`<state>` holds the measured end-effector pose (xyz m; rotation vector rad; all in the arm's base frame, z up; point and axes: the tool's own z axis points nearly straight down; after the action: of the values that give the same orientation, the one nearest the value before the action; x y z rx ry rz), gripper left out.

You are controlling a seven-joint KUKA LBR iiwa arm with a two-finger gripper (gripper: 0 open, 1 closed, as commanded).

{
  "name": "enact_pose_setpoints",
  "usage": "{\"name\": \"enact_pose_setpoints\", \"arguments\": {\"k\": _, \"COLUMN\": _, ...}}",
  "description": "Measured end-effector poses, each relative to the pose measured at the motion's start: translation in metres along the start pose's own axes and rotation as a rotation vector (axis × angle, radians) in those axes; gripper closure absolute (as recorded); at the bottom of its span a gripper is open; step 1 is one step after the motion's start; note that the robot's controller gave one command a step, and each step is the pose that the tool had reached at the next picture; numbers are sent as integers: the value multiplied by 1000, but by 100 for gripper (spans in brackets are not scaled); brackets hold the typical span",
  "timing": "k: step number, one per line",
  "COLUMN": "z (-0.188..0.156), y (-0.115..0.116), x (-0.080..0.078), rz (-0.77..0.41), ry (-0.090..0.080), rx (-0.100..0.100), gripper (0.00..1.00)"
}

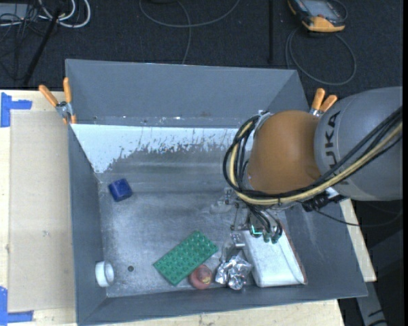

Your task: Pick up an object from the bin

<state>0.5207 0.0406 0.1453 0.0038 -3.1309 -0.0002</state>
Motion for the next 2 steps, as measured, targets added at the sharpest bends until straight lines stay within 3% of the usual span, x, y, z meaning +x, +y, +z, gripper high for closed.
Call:
{"name": "enact_pose_setpoints", "arguments": {"k": 1, "z": 69, "y": 48, "x": -7, "rz": -420, "ry": -22, "rx": 10, "gripper": 0}}
{"name": "enact_pose_setpoints", "arguments": {"k": 2, "z": 45, "y": 47, "x": 4, "rz": -665, "ry": -12, "rx": 4, "gripper": 0}}
